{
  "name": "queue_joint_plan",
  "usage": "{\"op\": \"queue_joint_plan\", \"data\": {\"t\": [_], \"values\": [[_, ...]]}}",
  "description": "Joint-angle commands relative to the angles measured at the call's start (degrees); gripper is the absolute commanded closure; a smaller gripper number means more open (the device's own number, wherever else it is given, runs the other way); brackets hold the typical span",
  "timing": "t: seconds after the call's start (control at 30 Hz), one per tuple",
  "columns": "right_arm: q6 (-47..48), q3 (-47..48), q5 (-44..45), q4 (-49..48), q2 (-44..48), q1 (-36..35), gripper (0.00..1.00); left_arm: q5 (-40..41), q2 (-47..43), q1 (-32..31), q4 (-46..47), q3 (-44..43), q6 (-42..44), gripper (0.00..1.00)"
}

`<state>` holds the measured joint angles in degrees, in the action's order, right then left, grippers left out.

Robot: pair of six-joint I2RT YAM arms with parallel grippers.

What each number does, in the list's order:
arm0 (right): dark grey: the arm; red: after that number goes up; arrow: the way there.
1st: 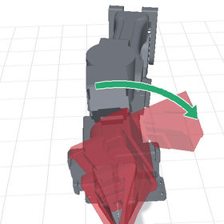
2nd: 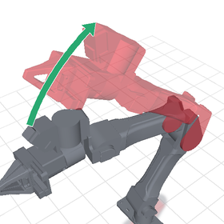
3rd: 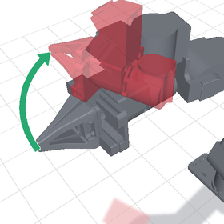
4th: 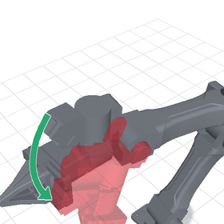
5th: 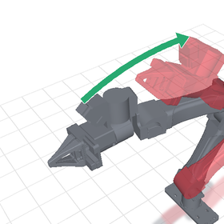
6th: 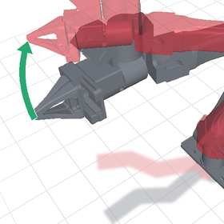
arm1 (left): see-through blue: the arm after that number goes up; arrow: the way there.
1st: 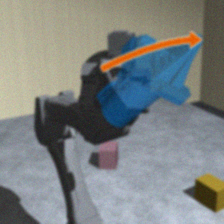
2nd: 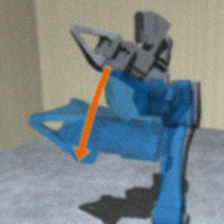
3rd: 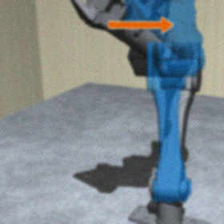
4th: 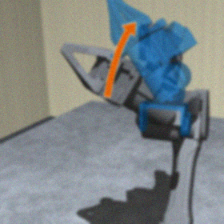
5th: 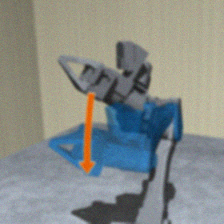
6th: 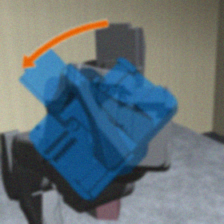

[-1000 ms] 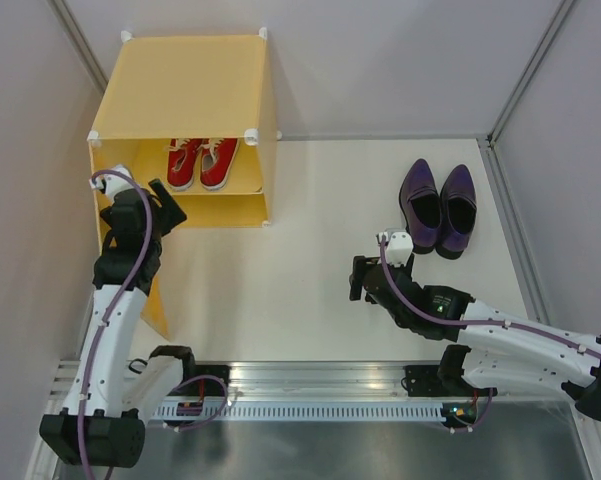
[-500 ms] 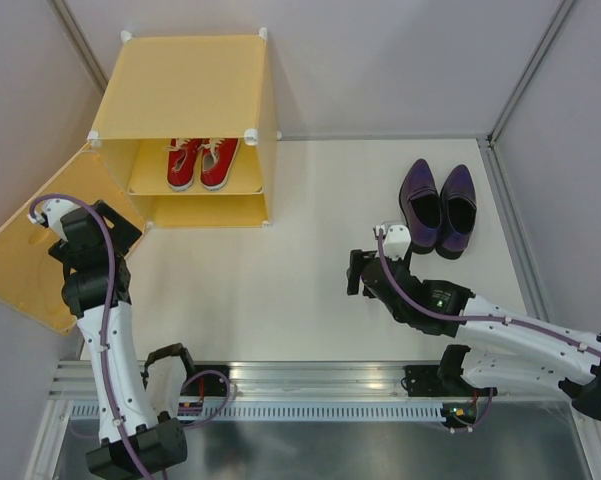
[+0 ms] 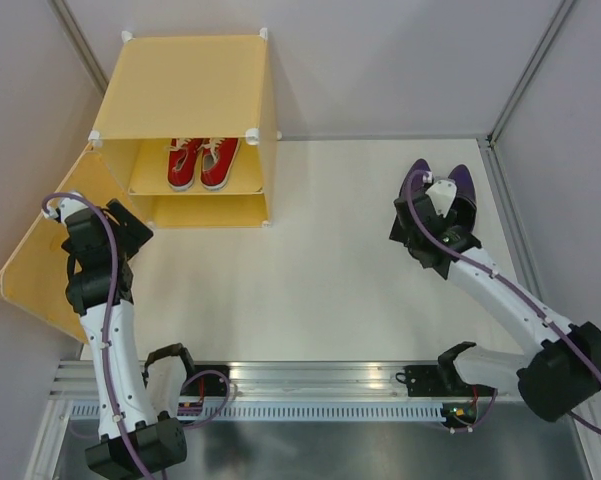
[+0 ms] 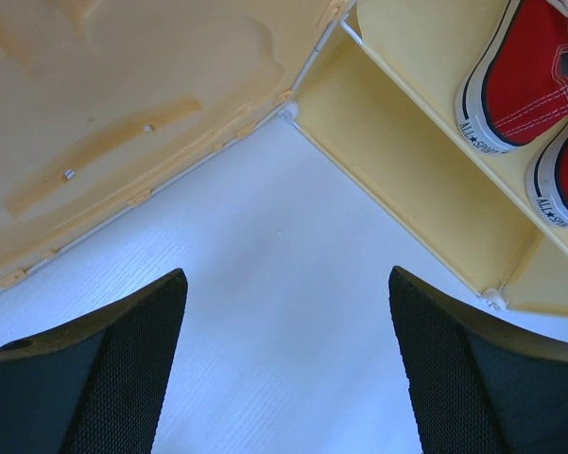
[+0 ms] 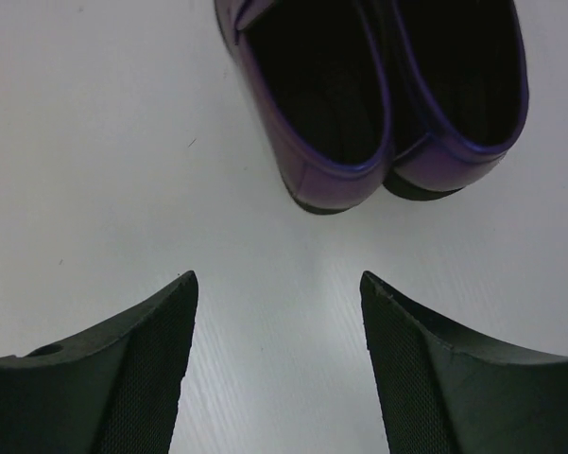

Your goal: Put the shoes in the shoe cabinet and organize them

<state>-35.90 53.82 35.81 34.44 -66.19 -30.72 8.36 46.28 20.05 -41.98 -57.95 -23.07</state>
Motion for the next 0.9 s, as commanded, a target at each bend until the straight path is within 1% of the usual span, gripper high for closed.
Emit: {"op": "queue_joint_plan", "data": {"t": [0.0,0.03,0.1,0.13,0.2,0.3,0.5,0.67,0.87], "values": [[2.5,3.2,-7.8,-2.3,-5.3,9.7,0.27,0.0,-0.8,-0.4,3.1,0.6,2.2,0.10],[2.3,3.7,-10.7,-3.6,-6.7,11.6,0.27,0.6,-0.8,-0.4,3.3,0.6,2.2,0.10],[2.2,5.5,-12.4,-4.7,-11.2,16.5,0.28,3.5,-0.7,-0.4,3.3,0.3,2.3,0.10],[2.3,6.3,-13.7,-5.2,-12.8,17.8,0.32,5.4,-0.6,-0.3,3.3,0.0,2.3,0.10],[2.9,8.5,-14.6,-6.0,-16.5,20.4,0.35,6.8,-0.3,-0.5,3.4,-0.1,2.2,0.11],[6.7,10.3,-17.9,-9.2,-19.5,22.1,0.36,6.8,0.3,-0.5,3.4,-0.3,2.2,0.11],[13.4,14.5,-21.8,-10.7,-23.8,22.2,0.36,5.4,-0.2,-0.5,6.4,3.3,1.6,0.11],[15.5,17.8,-23.3,-8.7,-27.7,22.4,0.36,4.6,-0.3,-0.5,8.8,7.0,2.4,0.11],[15.8,18.1,-26.6,-8.2,-30.4,22.4,0.36,2.8,-0.1,-0.4,11.1,9.2,3.1,0.11]]}}
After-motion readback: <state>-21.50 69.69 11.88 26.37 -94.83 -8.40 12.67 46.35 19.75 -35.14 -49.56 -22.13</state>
